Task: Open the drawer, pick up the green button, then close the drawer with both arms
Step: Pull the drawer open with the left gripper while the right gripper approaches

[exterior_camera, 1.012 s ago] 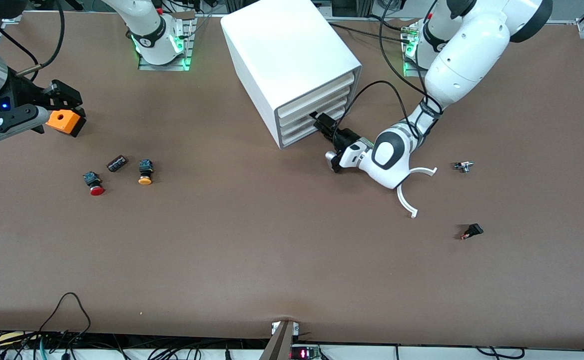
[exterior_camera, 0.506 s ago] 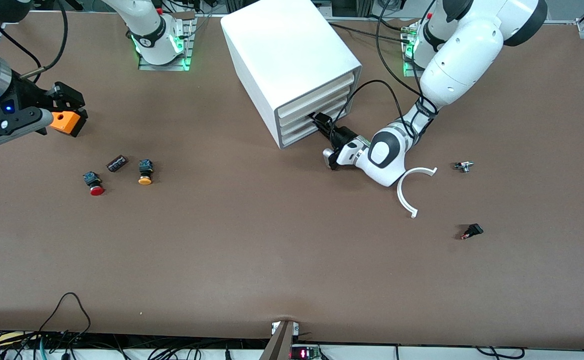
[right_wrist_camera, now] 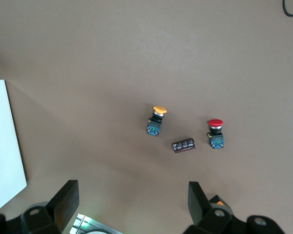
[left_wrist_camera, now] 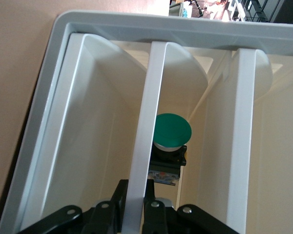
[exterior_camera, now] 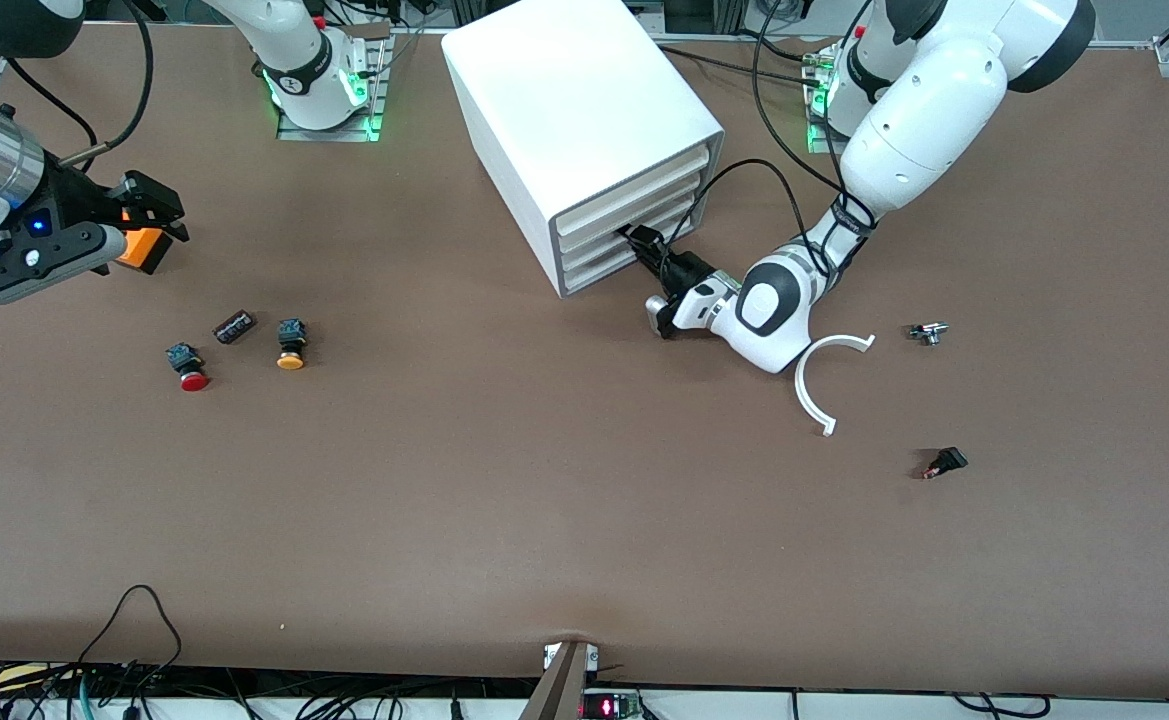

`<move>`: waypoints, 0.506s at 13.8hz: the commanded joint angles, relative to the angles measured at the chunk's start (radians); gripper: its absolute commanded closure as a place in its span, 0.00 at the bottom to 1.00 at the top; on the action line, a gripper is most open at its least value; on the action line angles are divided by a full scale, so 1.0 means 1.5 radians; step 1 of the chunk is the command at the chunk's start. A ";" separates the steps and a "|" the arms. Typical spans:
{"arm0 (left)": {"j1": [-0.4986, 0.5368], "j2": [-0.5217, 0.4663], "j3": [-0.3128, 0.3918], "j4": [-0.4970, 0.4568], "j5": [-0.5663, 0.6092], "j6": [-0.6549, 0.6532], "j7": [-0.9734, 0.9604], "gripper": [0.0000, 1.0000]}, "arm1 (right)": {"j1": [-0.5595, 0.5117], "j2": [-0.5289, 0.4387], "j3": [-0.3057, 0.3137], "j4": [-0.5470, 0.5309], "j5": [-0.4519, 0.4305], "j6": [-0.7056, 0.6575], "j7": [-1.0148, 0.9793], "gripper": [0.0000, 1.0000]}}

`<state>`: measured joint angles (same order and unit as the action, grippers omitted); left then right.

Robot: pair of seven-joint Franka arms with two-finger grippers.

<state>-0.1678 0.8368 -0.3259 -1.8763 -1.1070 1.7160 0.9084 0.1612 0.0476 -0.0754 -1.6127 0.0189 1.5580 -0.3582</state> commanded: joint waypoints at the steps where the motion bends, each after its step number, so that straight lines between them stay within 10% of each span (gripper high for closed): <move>1: -0.004 -0.002 0.005 0.017 -0.016 -0.013 -0.029 0.83 | 0.017 0.009 0.000 0.010 0.007 0.001 0.007 0.01; 7: 0.004 0.026 0.011 0.043 -0.016 -0.012 -0.042 0.83 | 0.059 0.041 0.000 0.014 0.021 0.034 0.065 0.01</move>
<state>-0.1636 0.8434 -0.3127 -1.8555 -1.1070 1.7144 0.8686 0.2261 0.0864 -0.0738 -1.6125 0.0373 1.6025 -0.2989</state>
